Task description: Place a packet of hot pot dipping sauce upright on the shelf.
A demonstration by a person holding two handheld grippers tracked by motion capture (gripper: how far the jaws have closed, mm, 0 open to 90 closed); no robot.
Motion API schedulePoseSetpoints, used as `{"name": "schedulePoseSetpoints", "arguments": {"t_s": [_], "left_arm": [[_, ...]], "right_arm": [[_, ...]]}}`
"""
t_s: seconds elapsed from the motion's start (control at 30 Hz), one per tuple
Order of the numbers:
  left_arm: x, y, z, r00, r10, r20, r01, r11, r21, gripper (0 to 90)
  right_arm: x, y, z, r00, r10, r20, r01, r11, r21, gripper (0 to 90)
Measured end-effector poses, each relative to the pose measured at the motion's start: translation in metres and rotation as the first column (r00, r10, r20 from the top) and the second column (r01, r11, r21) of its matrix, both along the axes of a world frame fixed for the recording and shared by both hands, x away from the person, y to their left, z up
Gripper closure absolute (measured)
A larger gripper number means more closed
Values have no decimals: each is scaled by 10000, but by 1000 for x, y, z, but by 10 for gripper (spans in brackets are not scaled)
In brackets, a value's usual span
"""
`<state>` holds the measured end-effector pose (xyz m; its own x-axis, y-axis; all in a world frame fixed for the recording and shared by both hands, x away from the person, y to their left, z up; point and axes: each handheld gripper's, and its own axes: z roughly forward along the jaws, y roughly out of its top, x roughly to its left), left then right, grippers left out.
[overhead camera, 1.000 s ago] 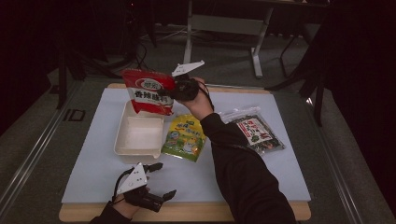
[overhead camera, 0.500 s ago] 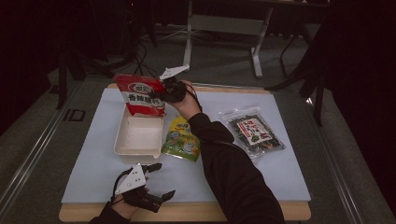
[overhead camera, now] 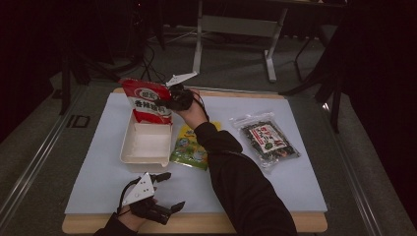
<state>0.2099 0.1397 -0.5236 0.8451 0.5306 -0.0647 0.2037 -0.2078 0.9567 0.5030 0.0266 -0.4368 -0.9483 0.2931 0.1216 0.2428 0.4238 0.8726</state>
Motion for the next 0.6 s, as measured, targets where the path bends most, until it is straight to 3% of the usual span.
{"name": "schedulePoseSetpoints", "arguments": {"t_s": [0.17,0.3,0.43,0.6], "left_arm": [[0,0,0,10000,17,-26,-17,10000,12,29],[0,1,0,10000,24,-42,-24,10000,-28,29],[1,0,-1,10000,0,-50,0,10000,-2,29],[1,-1,-1,10000,7,-46,-7,10000,51,29]], "right_arm": [[-4,3,-4,9997,24,256,-15,9994,-340,861],[-5,1,-5,9996,94,260,-80,9985,-550,761],[-8,-6,-3,9999,69,119,-63,9986,-523,682],[-14,-20,3,9993,1,368,24,9977,-672,632]]}}
